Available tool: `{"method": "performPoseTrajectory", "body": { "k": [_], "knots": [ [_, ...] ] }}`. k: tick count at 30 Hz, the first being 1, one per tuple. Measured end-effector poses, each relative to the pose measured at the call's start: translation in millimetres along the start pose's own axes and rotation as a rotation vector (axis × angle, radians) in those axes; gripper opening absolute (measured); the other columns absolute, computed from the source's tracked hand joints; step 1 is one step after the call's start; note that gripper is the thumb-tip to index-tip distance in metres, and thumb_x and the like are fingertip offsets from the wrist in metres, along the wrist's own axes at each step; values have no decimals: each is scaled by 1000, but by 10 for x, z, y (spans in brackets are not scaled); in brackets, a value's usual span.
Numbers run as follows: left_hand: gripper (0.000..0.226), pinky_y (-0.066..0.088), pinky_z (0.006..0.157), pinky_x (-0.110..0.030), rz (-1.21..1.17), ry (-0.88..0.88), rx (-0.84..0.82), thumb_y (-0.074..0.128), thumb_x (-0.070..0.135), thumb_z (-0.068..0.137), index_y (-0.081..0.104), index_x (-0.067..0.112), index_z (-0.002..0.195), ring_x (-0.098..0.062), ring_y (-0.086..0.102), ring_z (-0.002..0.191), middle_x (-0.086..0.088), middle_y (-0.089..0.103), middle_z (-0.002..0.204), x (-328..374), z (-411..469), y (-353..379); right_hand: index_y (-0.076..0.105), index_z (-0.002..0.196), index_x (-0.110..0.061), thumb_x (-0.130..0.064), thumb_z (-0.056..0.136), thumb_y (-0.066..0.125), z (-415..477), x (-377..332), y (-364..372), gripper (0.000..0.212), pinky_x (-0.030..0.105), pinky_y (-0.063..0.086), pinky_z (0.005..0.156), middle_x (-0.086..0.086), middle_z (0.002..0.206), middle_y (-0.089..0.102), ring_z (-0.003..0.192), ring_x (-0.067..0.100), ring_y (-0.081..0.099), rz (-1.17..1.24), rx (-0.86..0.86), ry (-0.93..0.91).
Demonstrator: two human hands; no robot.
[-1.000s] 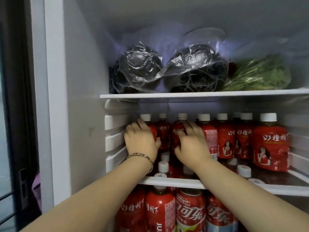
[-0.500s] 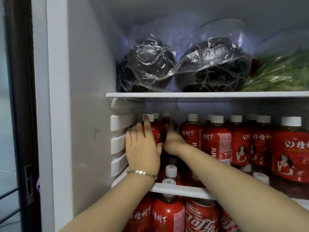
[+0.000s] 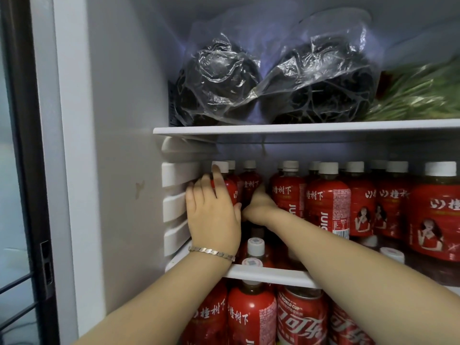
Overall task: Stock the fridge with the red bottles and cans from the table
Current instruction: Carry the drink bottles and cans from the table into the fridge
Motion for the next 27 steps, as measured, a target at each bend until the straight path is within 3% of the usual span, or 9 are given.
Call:
{"method": "performPoseTrajectory", "body": {
  "k": [3,5,7,12,17,24,27],
  "knots": [
    [90,25,99,-41,-18,-4,3,87,27,49,52,-8,124,-38,61,97,-26,61,107,22,-9,-9,4,150,-4,-4,79,64,-1,7,13,92,28,45,96,16,141,43,126,27,47,67,-1,8],
    [87,25,102,-41,-64,-19,8,85,22,51,51,-9,124,-39,60,101,-27,58,112,30,-15,-24,33,139,-3,-3,76,64,-7,-2,49,70,27,50,82,15,129,54,115,24,54,112,-20,0],
    [85,33,104,-45,-108,-38,7,84,17,51,50,-8,124,-39,58,106,-27,56,117,40,-15,-53,50,125,-7,-3,76,64,-18,0,88,51,28,52,79,12,121,60,108,23,58,122,-68,-32],
    [78,44,94,-48,-212,-79,-50,82,9,52,52,-6,122,-41,54,112,-26,53,123,52,-16,-130,44,129,-12,0,76,65,39,35,80,59,34,54,83,9,119,60,106,24,58,127,-73,-72],
    [74,27,108,-42,-344,-151,-161,64,8,75,31,0,141,-36,35,129,-20,38,138,29,-20,-162,52,125,-11,4,82,60,-46,0,53,46,22,47,64,12,115,63,96,20,58,125,-131,-125],
    [85,9,113,-25,-403,-125,-329,56,11,80,6,8,148,-26,12,137,-12,15,148,8,5,-265,55,112,-13,8,75,67,-154,10,-15,45,29,47,89,10,114,64,105,20,59,206,-231,-146],
    [84,13,110,-23,-349,-109,-386,59,15,84,5,12,149,-26,14,135,-10,15,146,-14,60,-305,50,126,-6,5,77,68,-192,-2,-27,53,21,41,81,3,110,59,98,12,53,189,-222,-166]
  ]
}}
Point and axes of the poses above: each hand's wrist, its own z-axis towards the middle knuckle, its own y-axis out of the palm, x = y × z, the point moved 2 cm from there along z, towards the middle knuckle
